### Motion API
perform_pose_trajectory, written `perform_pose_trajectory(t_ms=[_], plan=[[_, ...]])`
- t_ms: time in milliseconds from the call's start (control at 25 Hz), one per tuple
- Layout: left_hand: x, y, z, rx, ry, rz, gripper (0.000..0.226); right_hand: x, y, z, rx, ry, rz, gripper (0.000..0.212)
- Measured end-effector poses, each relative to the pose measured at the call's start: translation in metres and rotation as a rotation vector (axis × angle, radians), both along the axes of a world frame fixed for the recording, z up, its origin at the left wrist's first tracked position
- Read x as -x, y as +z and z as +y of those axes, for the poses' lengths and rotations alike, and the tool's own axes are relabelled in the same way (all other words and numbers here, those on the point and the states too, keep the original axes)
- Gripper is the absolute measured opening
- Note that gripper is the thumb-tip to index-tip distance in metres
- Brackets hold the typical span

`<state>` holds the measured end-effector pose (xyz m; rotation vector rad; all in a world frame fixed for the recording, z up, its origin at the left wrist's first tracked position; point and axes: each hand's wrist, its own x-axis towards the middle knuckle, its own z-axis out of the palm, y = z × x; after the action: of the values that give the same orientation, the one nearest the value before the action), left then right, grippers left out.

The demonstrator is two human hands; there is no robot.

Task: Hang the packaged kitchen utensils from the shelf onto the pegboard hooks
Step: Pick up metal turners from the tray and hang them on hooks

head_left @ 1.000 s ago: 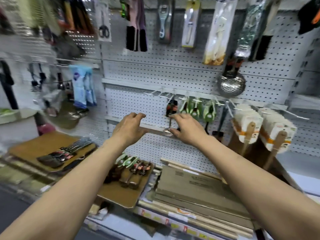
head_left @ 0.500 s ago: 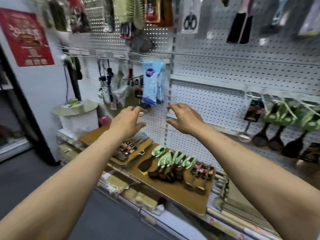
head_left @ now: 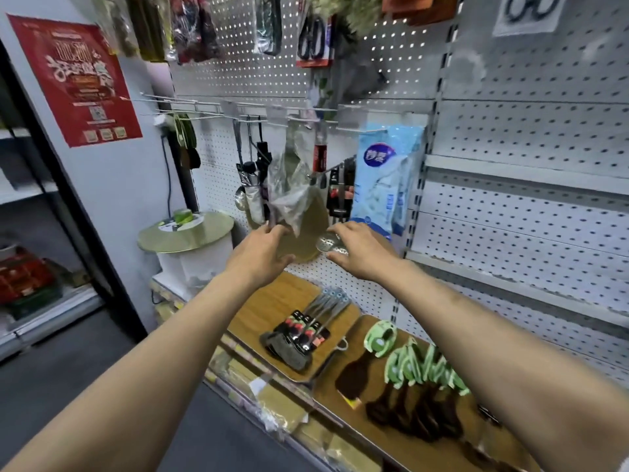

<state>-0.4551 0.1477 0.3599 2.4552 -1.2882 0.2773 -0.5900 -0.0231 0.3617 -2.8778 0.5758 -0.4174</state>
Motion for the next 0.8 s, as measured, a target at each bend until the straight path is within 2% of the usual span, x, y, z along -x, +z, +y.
perform_pose_trajectory(t_ms=[160, 360, 440, 800], plan=[[-0.074, -0.024, -0.043, -0.033, -0.047, 0.048, 0.056, -0.072, -0.028, -0.035, -0.055, -0.039, 0.067, 0.055], [-0.148, -0.090, -0.089, -0.171, -0.089, 0.143, 0.055, -0.123, -0.089, -0.068, -0.148, -0.150, 0.170, 0.060], [-0.174, -0.121, -0.107, -0.212, -0.132, 0.189, 0.053, -0.136, -0.120, -0.077, -0.200, -0.225, 0.217, 0.055], [-0.244, -0.279, -0.170, -0.466, -0.307, 0.546, 0.045, -0.176, -0.296, -0.087, -0.714, -0.669, 0.327, 0.036]])
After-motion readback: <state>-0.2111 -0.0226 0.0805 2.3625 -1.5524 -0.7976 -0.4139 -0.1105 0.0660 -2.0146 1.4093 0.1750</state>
